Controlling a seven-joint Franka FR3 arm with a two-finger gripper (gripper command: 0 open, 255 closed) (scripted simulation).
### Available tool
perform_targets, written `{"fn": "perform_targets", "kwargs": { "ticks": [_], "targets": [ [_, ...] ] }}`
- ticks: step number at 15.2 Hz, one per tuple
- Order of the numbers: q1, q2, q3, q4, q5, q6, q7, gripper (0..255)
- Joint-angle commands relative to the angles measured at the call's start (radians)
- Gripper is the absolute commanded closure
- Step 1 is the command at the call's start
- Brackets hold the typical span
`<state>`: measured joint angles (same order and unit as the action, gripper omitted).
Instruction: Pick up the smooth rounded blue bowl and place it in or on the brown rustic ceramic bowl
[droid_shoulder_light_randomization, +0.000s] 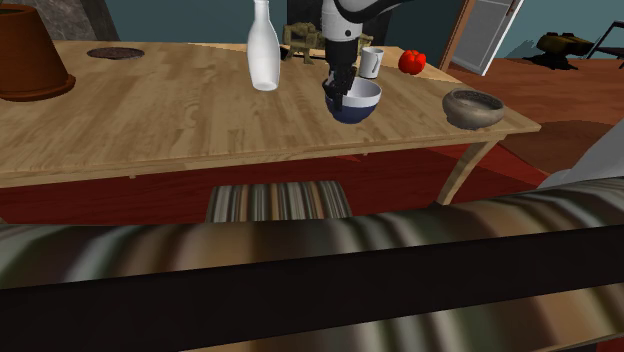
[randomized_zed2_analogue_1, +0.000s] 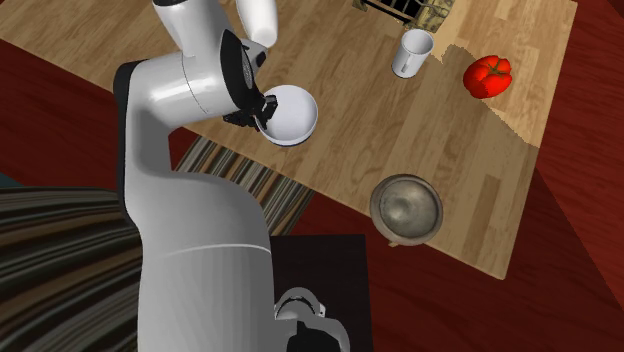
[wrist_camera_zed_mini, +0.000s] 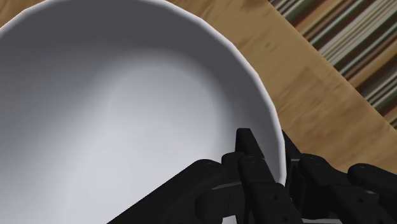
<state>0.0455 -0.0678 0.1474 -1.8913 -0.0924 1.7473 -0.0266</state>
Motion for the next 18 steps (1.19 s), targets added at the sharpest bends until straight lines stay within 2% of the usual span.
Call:
{"fn": "perform_targets", "kwargs": {
  "ticks": [1, 6, 18],
  "targets": [
    [0.0, 0.0, 0.0, 0.0, 0.0, 0.0, 0.0, 255],
    [0.0, 0.0, 0.0, -0.001, 0.0, 0.0, 0.0, 255],
    [0.0, 0.008, 0.001, 0.169, 0.001, -0.162, -0.013, 255]
  ]
}}
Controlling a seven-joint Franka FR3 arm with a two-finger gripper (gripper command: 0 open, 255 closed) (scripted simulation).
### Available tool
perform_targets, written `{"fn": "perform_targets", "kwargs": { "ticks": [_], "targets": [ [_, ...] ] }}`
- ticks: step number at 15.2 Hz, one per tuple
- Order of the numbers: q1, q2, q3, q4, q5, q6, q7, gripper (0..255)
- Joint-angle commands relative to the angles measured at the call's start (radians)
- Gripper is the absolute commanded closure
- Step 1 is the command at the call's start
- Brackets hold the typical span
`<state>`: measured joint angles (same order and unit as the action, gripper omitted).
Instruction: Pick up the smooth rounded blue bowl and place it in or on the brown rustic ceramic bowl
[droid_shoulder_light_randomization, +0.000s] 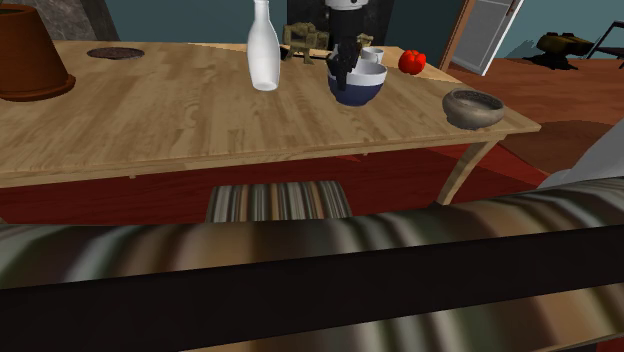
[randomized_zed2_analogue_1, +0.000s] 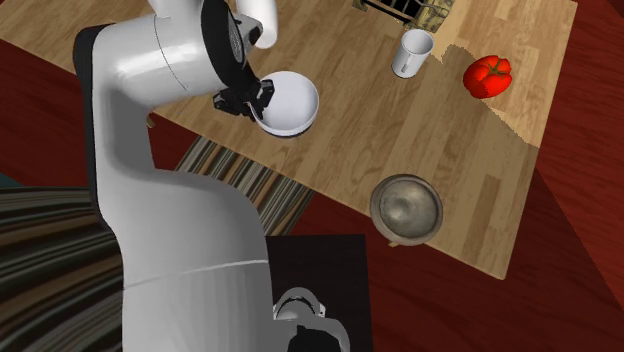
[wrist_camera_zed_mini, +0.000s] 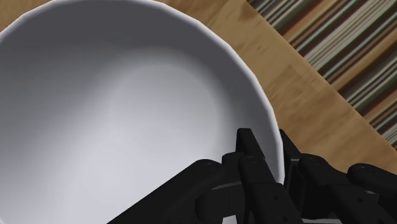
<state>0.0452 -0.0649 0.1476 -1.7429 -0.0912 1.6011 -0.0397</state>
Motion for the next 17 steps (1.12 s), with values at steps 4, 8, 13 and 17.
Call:
{"fn": "perform_targets", "kwargs": {
  "ticks": [4, 8, 13, 17],
  "targets": [
    [0.001, 0.015, 0.002, 0.087, -0.002, -0.072, -0.003, 255],
    [0.002, 0.03, 0.003, 0.159, -0.004, -0.129, -0.006, 255],
    [0.004, 0.055, 0.005, 0.258, -0.009, -0.204, -0.01, 255],
    [0.006, 0.081, 0.007, 0.347, -0.014, -0.267, -0.013, 255]
  ]
}}
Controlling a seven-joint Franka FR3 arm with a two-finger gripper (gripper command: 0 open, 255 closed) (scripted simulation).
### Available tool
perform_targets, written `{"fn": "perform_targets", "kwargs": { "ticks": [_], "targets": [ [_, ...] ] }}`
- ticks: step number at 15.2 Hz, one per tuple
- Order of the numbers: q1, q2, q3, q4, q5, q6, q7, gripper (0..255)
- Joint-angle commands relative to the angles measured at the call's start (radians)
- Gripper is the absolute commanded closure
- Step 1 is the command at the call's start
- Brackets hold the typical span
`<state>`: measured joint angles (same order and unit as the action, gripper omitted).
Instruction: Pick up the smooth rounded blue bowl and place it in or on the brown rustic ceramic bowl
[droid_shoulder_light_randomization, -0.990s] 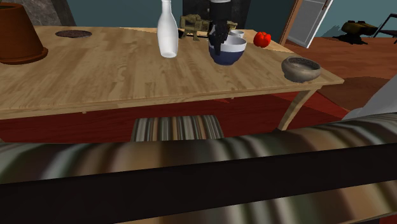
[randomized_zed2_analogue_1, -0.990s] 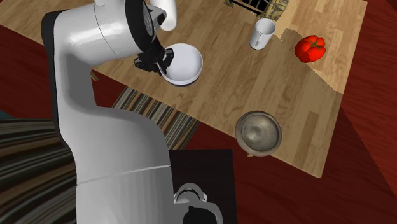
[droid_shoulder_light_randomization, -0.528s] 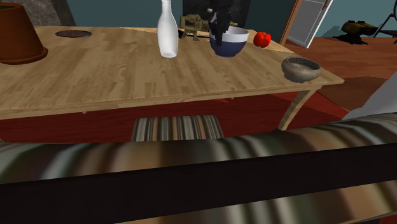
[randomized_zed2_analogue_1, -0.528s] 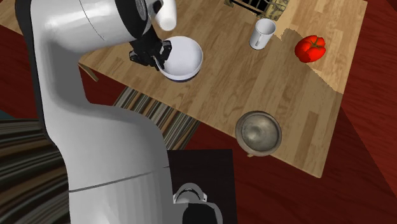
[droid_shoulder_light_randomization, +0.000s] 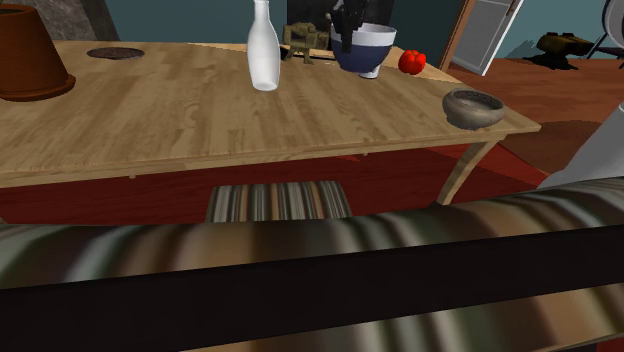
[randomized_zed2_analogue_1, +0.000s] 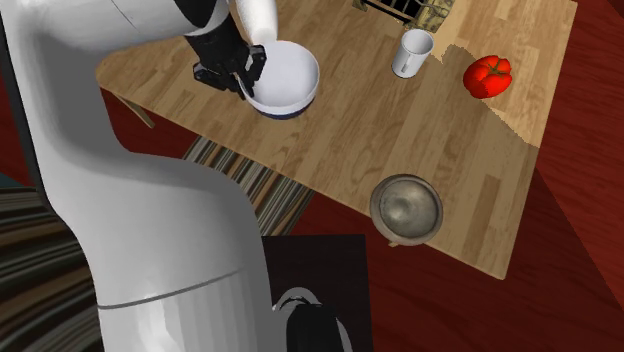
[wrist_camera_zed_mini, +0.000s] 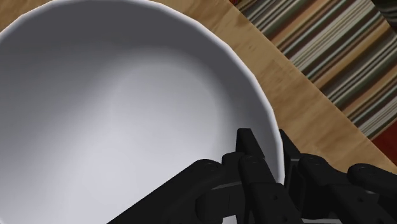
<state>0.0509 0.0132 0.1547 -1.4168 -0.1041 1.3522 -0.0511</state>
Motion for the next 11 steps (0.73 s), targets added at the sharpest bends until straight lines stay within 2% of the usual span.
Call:
{"fn": "perform_targets", "kwargs": {
  "ticks": [1, 4, 11],
  "targets": [
    [0.001, 0.011, 0.001, 0.045, -0.002, -0.034, -0.002, 255],
    [0.003, 0.031, 0.003, 0.106, -0.007, -0.075, -0.003, 255],
    [-0.063, -0.193, -0.075, -0.142, 0.006, -0.036, -0.143, 255]
  ]
}}
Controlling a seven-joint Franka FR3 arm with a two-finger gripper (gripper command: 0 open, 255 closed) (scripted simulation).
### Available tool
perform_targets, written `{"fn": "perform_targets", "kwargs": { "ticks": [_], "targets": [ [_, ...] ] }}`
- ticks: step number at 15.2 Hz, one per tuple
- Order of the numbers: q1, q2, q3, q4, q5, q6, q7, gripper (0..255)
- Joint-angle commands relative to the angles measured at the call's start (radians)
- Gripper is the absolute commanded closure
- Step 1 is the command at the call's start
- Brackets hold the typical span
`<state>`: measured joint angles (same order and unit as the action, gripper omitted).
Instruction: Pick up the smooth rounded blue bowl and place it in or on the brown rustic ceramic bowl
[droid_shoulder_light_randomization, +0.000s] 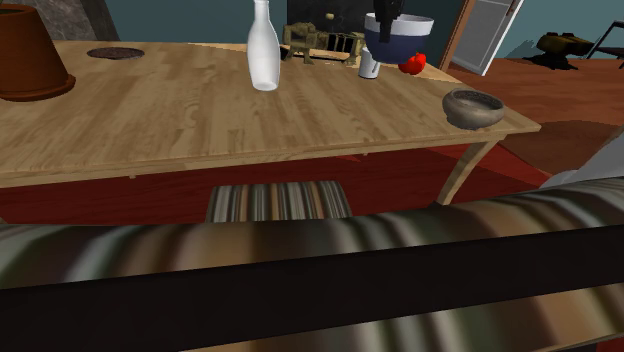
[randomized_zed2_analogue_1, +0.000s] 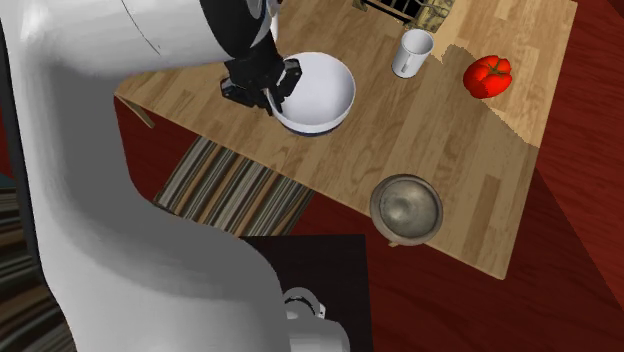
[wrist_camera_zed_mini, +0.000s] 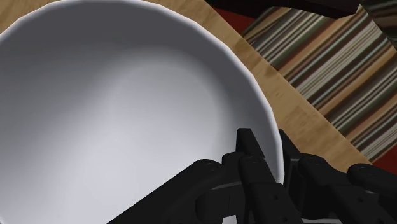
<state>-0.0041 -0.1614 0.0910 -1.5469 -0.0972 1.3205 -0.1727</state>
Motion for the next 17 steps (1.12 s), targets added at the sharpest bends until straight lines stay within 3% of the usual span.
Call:
{"fn": "perform_targets", "kwargs": {
  "ticks": [1, 9, 17],
  "targets": [
    [-0.015, -0.046, -0.024, -0.039, -0.003, -0.002, -0.042, 255],
    [-0.07, -0.23, -0.133, -0.202, -0.043, -0.004, -0.21, 255],
    [-0.121, -0.357, -0.256, -0.283, -0.117, -0.022, -0.389, 255]
  ]
}}
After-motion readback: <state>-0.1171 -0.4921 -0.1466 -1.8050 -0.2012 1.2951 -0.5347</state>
